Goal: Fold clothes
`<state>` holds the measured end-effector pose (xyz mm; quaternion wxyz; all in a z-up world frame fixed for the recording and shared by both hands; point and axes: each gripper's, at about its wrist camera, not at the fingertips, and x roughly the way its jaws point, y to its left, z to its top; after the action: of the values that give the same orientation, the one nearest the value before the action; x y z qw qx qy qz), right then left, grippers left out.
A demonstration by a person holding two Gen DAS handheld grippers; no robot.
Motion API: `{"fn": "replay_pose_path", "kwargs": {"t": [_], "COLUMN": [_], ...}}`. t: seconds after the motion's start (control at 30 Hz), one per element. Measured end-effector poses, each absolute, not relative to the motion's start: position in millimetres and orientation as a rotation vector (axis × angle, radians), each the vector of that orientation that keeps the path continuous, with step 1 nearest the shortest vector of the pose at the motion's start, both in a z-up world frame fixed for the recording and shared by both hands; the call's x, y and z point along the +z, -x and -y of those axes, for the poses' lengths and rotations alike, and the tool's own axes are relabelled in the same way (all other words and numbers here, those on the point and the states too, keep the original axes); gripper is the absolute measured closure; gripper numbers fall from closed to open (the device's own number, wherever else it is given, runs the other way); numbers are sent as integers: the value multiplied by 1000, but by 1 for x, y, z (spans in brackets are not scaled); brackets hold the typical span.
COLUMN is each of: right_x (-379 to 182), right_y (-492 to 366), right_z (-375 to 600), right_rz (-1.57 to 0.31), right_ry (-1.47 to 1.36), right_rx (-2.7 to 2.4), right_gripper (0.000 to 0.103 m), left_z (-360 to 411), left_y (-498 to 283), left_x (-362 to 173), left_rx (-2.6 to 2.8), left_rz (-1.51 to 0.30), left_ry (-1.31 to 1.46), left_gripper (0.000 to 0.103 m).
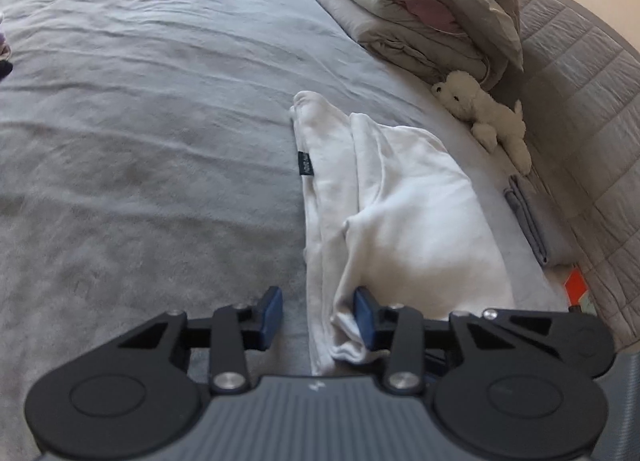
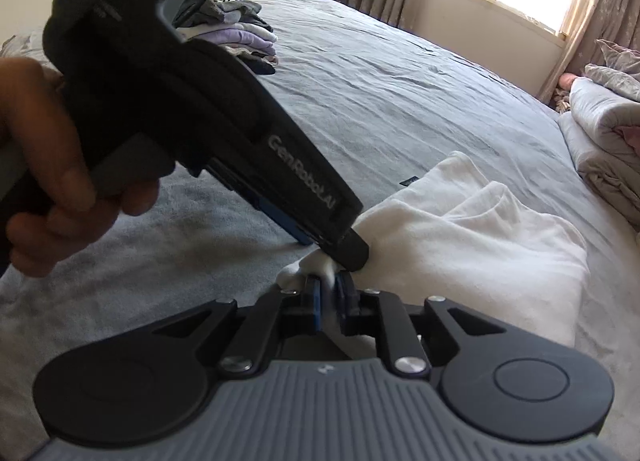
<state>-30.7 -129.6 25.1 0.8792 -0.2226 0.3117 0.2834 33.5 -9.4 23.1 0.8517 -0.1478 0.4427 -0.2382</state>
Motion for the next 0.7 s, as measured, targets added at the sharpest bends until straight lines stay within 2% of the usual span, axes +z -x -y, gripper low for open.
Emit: {"fn": "replay_pose_path", "kwargs": {"t": [0.1,0.27,0.4,0.53,0.6,0.7], "right_x": [38,67,52,55,64,63], "right_y": [36,12,3,-1,5,6], "right_z": [139,193,210,214,225,242], "right_rz": [-663,-712,-856,-890,-891,-914], "right_ry": [493,275,274,212,191,198], "right_rx": [664,552,554,535,527,515], "right_gripper": [81,81,82,84,90,92], "left_z": [8,7,10,11,11,12], "left_y": [-33,-33,-33,-33,-34,-34], "left_x": [22,23,23,24,24,23], "left_rx": [-502,-503,-502,-503,-503,-506], "left_rz": [-929,-934,-930,-924,-928,-927], "left_ry": [302,298,275,265,274,268], "left_gripper": [64,64,64,64,64,64]}}
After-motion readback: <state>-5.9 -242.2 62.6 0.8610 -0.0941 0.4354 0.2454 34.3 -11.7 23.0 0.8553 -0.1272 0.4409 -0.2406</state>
